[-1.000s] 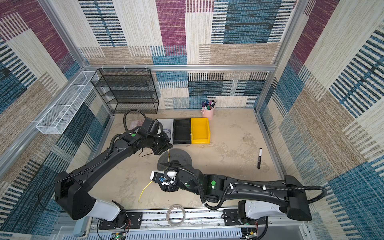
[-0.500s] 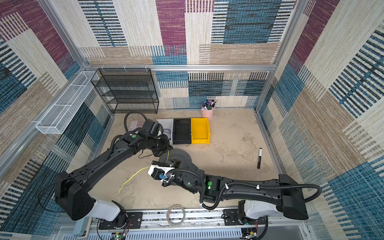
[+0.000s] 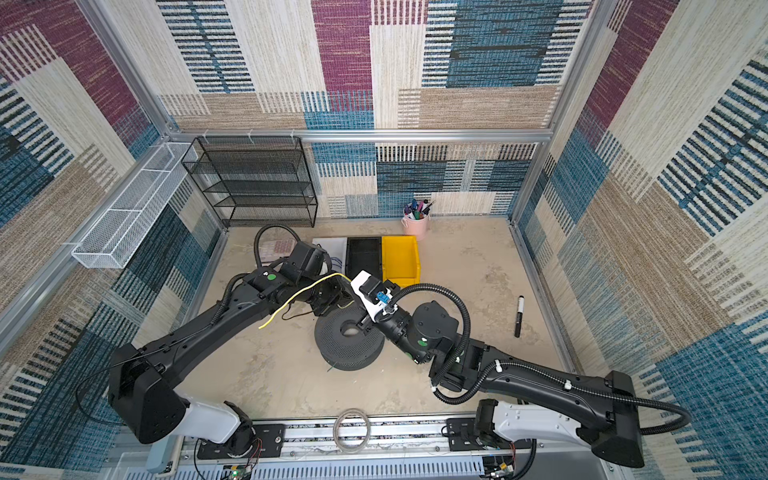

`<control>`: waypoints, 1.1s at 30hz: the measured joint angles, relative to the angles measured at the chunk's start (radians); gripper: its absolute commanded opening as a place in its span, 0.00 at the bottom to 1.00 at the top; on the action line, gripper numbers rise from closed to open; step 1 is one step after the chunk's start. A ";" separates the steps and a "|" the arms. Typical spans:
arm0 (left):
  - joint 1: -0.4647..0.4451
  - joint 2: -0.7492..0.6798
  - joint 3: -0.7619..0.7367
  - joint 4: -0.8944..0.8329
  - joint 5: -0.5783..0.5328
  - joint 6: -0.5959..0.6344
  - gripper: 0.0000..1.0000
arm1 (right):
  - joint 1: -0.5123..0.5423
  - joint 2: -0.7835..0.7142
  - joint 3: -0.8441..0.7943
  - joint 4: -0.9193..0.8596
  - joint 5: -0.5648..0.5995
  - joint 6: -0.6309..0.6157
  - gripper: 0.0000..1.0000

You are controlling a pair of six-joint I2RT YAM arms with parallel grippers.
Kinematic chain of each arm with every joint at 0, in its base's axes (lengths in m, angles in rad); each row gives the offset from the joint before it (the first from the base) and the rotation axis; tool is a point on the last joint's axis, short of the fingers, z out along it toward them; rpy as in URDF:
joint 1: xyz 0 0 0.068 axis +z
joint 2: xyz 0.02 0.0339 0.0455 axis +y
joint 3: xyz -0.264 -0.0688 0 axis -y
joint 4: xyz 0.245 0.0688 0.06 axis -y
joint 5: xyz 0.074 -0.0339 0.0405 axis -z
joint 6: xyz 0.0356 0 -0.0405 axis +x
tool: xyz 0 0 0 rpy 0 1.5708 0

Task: Wrap the cables
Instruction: 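Carry the cable with the right gripper over the spool toward the bins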

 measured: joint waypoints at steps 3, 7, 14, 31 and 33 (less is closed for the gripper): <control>-0.023 0.001 -0.001 0.010 -0.005 0.000 0.00 | -0.013 0.000 0.030 -0.043 0.001 0.039 0.04; -0.051 0.002 0.003 0.013 -0.031 0.001 0.00 | -0.024 0.007 0.065 -0.085 0.008 0.075 0.05; -0.080 0.004 0.022 0.005 -0.090 0.003 0.00 | -0.038 0.006 0.113 -0.165 0.011 0.126 0.05; -0.119 -0.013 0.105 -0.218 -0.390 0.089 0.00 | -0.053 -0.054 0.141 -0.081 0.043 0.305 0.08; -0.125 -0.019 0.105 -0.230 -0.404 0.100 0.00 | -0.056 -0.059 0.144 -0.086 0.043 0.305 0.11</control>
